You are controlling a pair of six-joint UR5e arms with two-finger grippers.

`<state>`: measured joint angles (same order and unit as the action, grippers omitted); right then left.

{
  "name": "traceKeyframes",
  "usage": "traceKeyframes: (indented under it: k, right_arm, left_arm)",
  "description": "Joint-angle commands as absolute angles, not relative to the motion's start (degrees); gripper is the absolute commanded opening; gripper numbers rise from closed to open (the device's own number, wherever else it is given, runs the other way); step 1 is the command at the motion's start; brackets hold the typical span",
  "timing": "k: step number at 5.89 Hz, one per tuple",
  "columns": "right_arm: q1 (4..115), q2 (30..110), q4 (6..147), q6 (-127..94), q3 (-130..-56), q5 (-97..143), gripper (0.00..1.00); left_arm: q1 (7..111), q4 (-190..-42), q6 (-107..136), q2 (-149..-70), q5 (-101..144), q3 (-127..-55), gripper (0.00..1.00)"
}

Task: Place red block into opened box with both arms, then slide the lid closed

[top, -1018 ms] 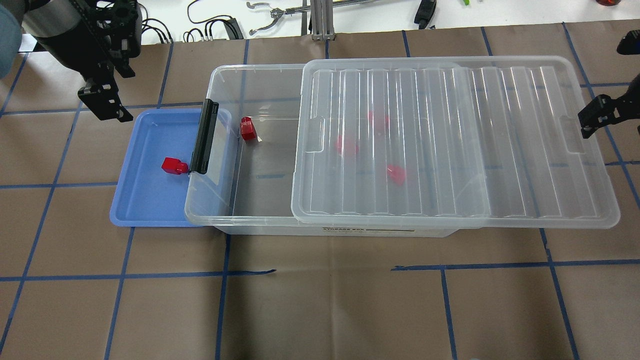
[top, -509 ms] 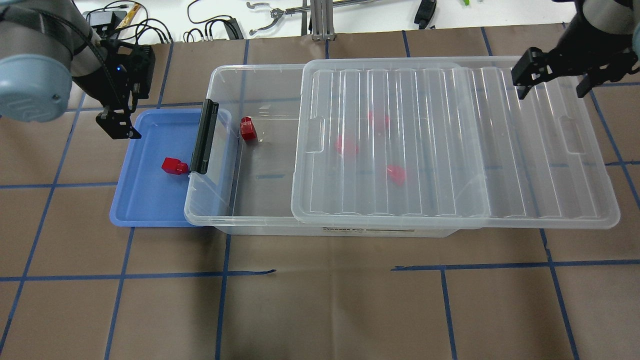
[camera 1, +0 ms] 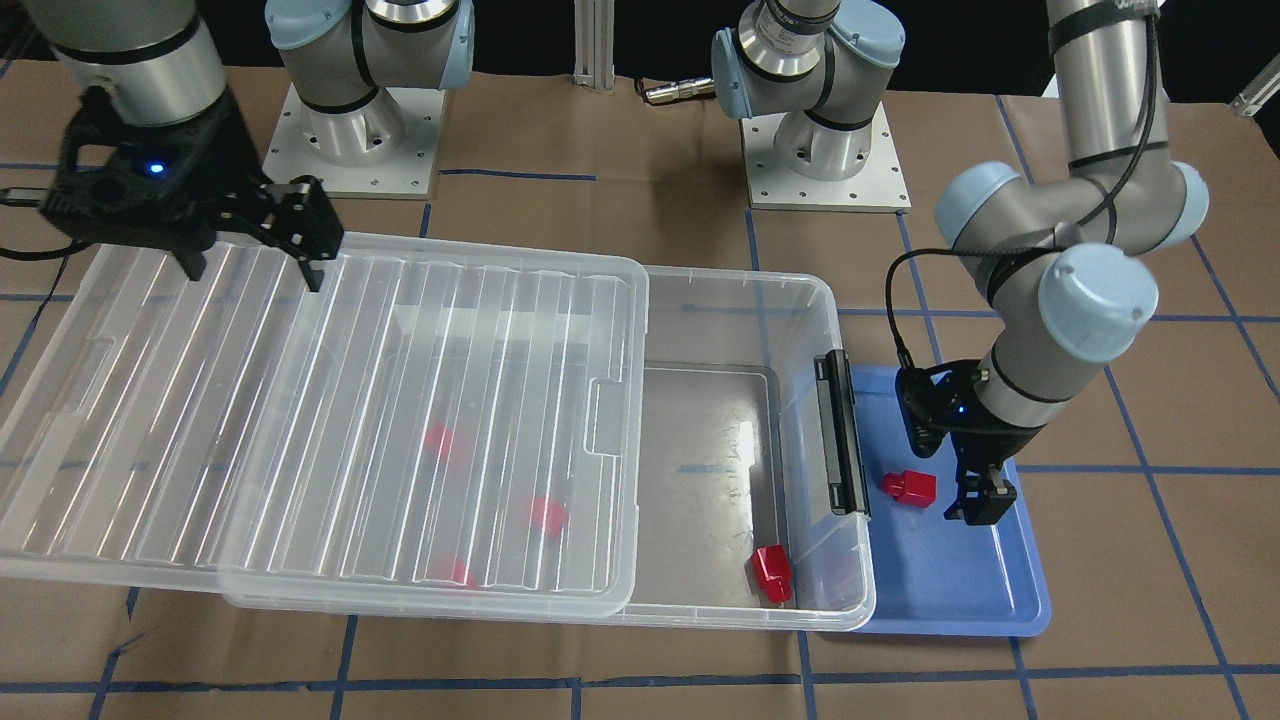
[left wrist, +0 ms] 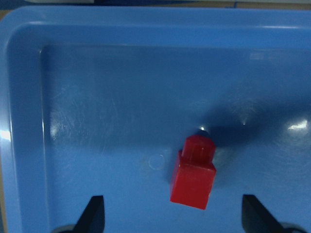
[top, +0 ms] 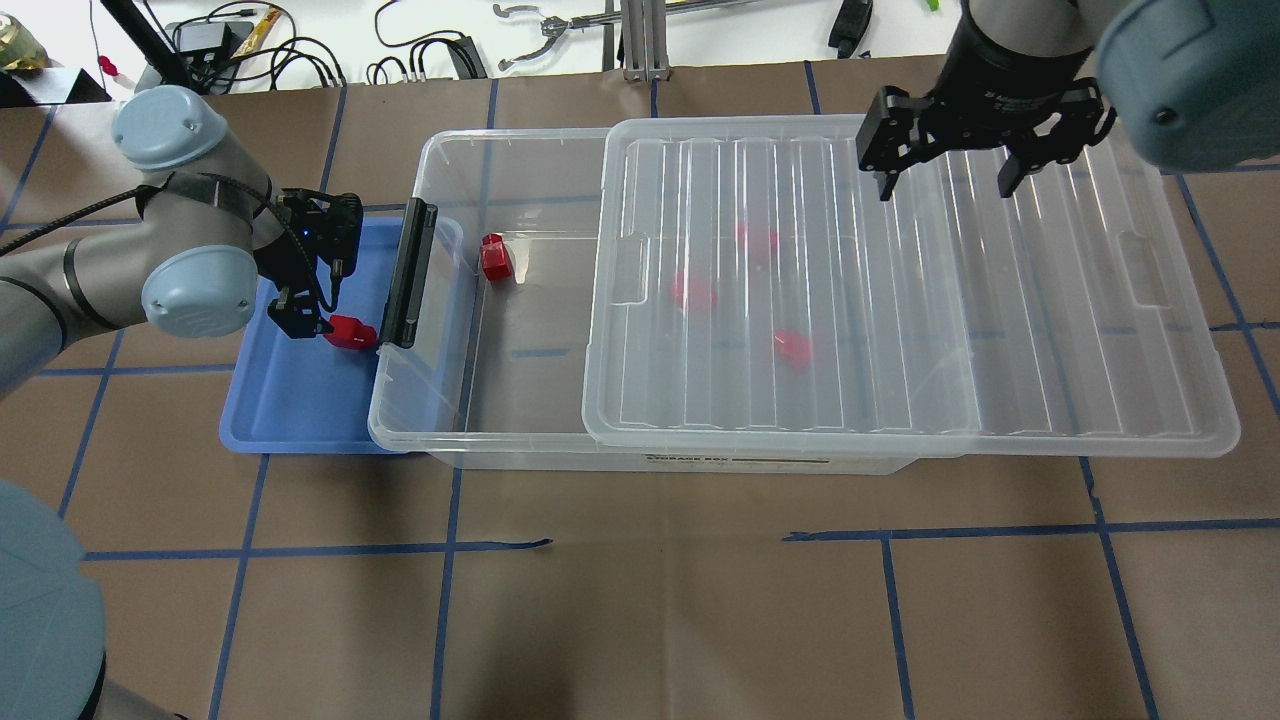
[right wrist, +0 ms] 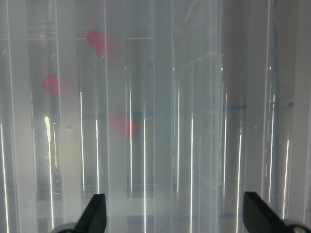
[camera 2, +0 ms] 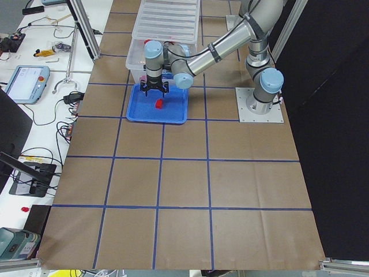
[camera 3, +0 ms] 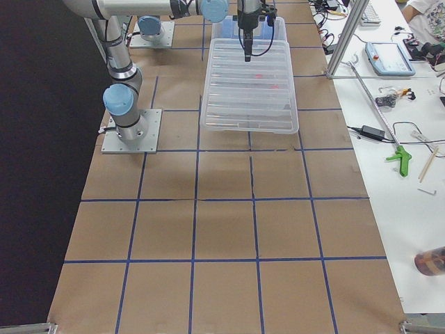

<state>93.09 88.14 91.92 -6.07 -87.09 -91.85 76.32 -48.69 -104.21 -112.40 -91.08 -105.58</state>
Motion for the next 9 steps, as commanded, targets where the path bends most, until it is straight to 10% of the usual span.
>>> traceKeyframes:
  k: [1, 2, 4, 5, 9]
  right_arm:
    - [93.87, 87.72, 87.47, -7.03, -85.44, -91.05, 1.0]
    - [93.0, 87.63, 87.45, -6.94, -85.34, -91.05, 1.0]
    - [91.59, 87.89, 87.89, -6.94, -85.43, -90.79, 1.0]
    - [91.58, 87.72, 87.89, -6.94, -85.6, -89.66, 1.0]
    - [91.49, 87.71, 88.16, -6.15, -85.78, -88.85, 1.0]
  left_arm:
    - [76.29, -47.9, -105.03, -116.01, -91.14, -105.47, 0.98]
    - [76.29, -48.25, -105.2, -116.1, -91.14, -105.99, 0.93]
    - [76.29, -48.16, -112.39, -116.1, -91.4, -105.21, 0.27]
    - [76.29, -48.25, -112.32, -115.93, -91.41, -105.03, 0.14]
    - [77.52, -69.09, -106.11, -100.86, -93.43, -99.6, 0.13]
